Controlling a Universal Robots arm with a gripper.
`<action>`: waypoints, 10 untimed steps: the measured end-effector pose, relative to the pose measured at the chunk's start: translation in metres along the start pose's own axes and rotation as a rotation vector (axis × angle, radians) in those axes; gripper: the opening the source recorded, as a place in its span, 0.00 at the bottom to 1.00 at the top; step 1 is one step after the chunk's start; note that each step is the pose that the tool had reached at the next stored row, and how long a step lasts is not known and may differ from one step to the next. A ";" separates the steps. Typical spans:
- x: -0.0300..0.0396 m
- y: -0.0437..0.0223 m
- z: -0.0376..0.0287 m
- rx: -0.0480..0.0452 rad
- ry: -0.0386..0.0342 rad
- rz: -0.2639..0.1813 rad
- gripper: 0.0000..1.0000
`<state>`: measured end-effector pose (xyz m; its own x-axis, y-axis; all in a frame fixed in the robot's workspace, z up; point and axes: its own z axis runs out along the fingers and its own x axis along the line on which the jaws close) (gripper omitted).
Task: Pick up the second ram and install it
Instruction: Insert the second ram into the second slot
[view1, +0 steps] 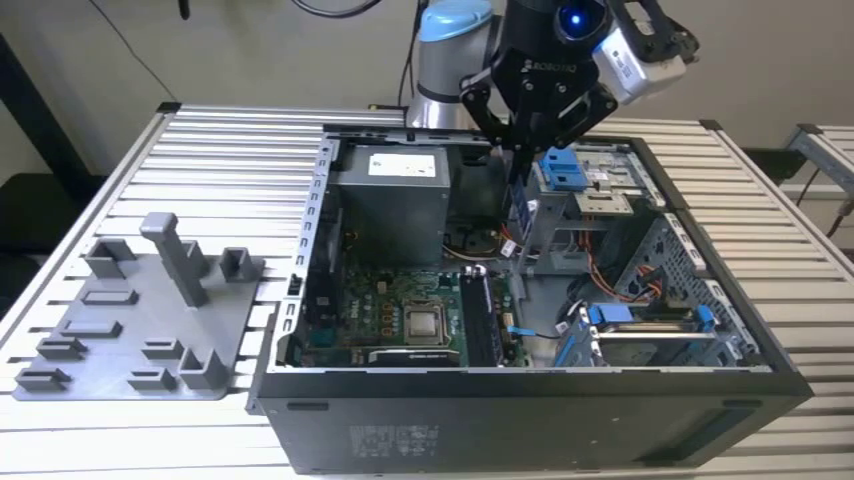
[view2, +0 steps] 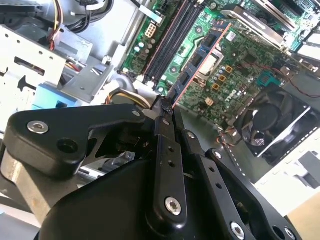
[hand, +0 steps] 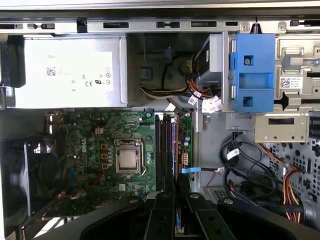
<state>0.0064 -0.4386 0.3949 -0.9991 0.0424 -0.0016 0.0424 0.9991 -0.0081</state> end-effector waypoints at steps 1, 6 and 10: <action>0.0000 0.0000 0.0005 0.0001 0.0000 0.000 0.14; 0.0000 -0.0001 0.0031 0.0001 0.0000 0.000 0.14; 0.0000 -0.0002 0.0047 0.0000 0.0000 0.000 0.14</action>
<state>0.0064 -0.4388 0.3902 -0.9991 0.0425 -0.0016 0.0425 0.9991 -0.0080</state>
